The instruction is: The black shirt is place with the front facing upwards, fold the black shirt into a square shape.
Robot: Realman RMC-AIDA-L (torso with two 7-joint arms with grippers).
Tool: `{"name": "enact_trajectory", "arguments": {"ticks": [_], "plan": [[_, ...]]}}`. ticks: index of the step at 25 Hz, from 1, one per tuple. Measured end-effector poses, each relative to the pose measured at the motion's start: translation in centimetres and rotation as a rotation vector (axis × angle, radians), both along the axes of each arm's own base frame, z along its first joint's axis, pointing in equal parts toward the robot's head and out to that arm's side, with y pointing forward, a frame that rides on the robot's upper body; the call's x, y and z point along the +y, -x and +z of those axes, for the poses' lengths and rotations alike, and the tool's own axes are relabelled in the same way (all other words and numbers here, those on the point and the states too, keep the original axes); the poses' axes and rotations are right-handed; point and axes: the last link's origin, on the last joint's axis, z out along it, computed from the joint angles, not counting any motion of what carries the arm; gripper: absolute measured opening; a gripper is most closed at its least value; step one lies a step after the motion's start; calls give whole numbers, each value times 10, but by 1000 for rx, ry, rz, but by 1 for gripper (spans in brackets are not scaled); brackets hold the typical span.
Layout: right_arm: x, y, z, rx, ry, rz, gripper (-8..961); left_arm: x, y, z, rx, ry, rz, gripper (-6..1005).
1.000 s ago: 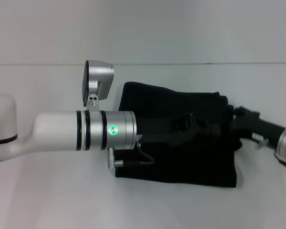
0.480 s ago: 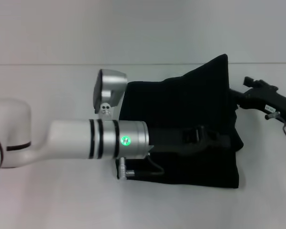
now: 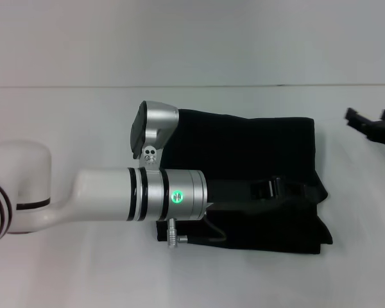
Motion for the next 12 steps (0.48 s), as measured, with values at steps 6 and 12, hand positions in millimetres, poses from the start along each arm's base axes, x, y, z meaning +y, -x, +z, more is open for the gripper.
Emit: {"name": "enact_trajectory", "arguments": {"ticks": [6, 12], "plan": [[-18, -8, 10, 71, -48, 38, 944, -4, -5, 17, -124, 13, -14, 437], [-49, 13, -1, 87, 79, 303, 944, 9, 36, 60, -118, -85, 85, 570]]}}
